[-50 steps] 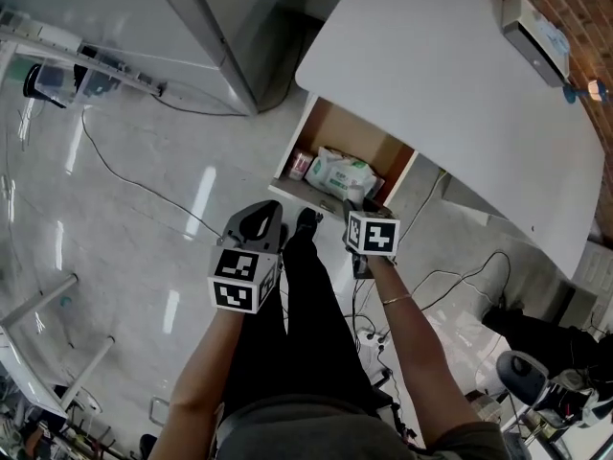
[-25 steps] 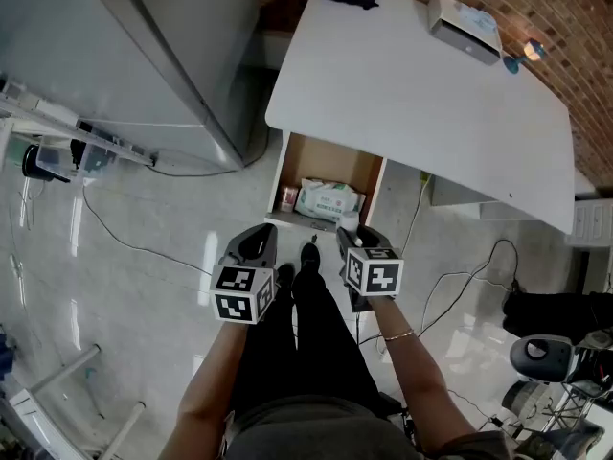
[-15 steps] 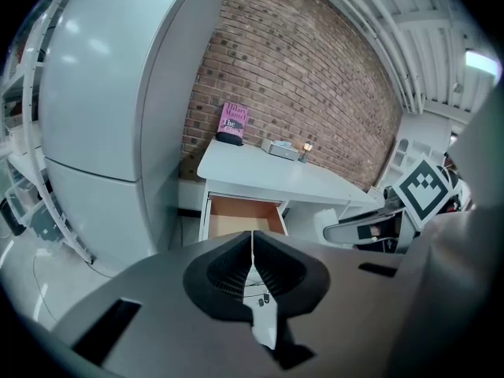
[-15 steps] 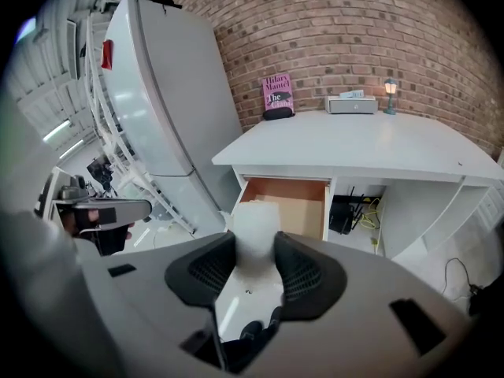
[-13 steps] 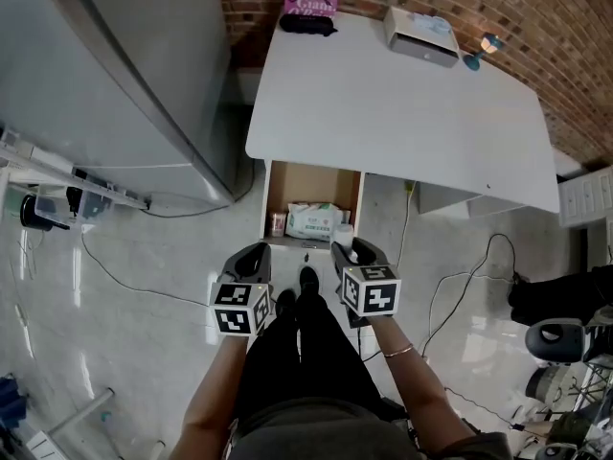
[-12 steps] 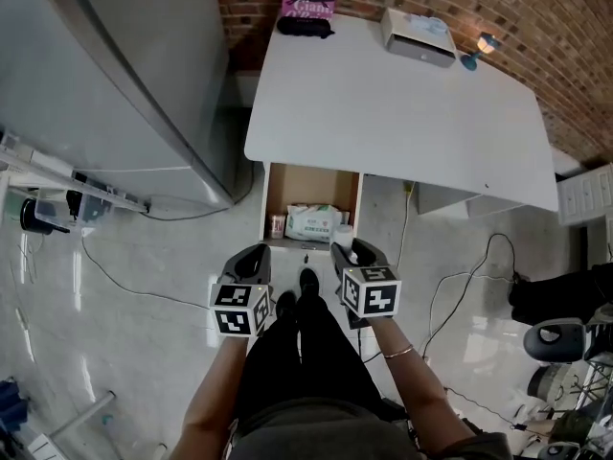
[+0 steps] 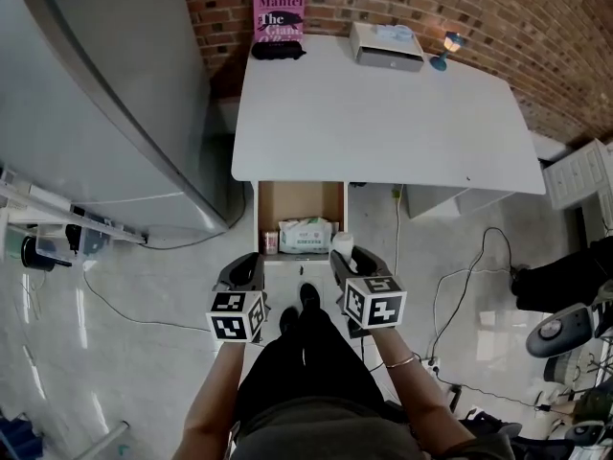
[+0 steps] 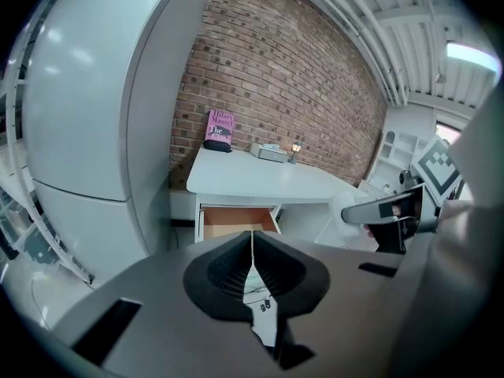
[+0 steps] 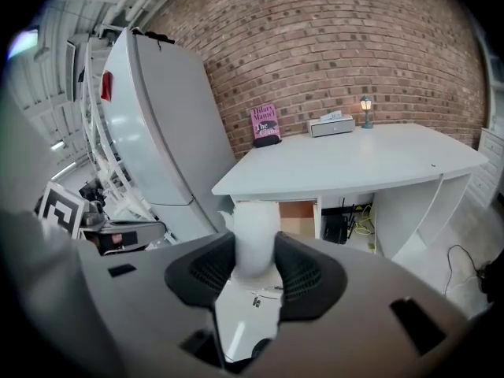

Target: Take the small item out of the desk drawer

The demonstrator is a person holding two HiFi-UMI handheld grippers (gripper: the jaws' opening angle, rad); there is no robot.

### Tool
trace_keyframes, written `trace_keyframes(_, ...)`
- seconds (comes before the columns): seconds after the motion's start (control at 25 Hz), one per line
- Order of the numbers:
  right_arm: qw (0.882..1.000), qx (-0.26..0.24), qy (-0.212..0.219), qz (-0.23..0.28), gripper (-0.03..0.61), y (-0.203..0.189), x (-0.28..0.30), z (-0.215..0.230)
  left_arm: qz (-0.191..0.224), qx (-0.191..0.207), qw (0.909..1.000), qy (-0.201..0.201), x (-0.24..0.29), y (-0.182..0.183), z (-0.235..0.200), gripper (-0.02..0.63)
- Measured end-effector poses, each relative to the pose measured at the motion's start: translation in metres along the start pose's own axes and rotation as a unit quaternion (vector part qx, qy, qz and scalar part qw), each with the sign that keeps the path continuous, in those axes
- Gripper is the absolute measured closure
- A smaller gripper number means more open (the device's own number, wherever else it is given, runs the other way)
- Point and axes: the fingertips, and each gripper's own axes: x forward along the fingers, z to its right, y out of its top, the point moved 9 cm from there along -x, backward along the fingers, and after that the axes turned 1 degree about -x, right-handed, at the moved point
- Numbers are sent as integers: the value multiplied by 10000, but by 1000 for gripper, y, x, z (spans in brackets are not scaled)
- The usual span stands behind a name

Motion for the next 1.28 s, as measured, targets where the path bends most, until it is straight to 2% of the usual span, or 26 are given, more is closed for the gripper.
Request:
trace_keyframes(0.64, 9974, 118, -93, 703, 414, 16, -44, -1, 175, 272, 9993, -176, -3, 20, 10, 589)
trace_keyframes(1.28, 9945, 215, -135, 1016, 416, 16, -67, 4, 260, 399, 9984, -293, -5, 25, 23, 589)
